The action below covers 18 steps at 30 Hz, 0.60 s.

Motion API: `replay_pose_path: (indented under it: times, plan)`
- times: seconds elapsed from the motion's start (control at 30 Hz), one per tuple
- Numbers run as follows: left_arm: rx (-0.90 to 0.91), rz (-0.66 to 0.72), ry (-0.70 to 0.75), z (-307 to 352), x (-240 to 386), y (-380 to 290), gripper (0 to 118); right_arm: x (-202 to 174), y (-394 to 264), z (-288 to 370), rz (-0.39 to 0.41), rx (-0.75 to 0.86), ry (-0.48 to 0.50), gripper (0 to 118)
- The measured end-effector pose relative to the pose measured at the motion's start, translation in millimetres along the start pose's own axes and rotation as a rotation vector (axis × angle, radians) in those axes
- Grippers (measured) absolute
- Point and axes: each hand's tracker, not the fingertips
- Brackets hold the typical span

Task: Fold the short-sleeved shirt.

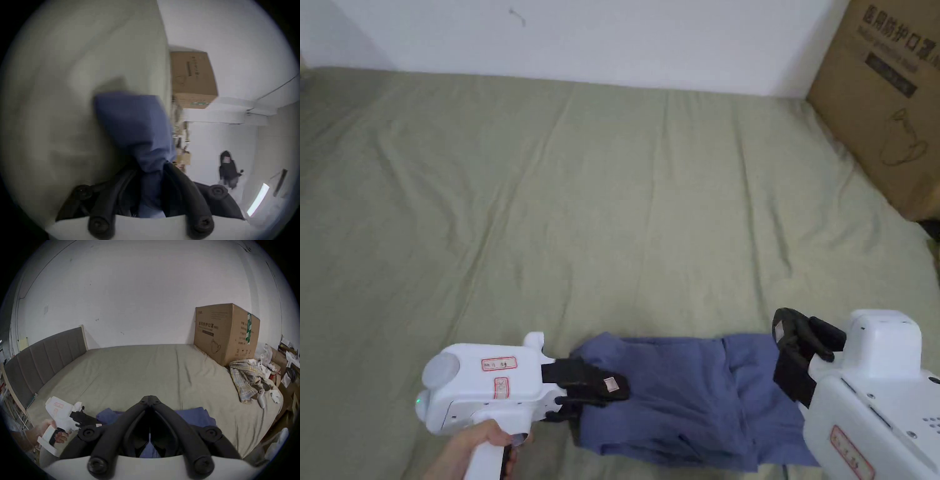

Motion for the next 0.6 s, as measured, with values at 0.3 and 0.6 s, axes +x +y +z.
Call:
replay_pose_path:
  times: [0.3,0.6]
  plan:
    - [0.07,-0.017,-0.02,77,-32,13,13,-8,-13,-19,0.009,-0.063,-0.005,0]
    - [0.186,-0.012,0.193,199,-61,17,13,-23,-17,-22,0.041,-0.075,0.025,0]
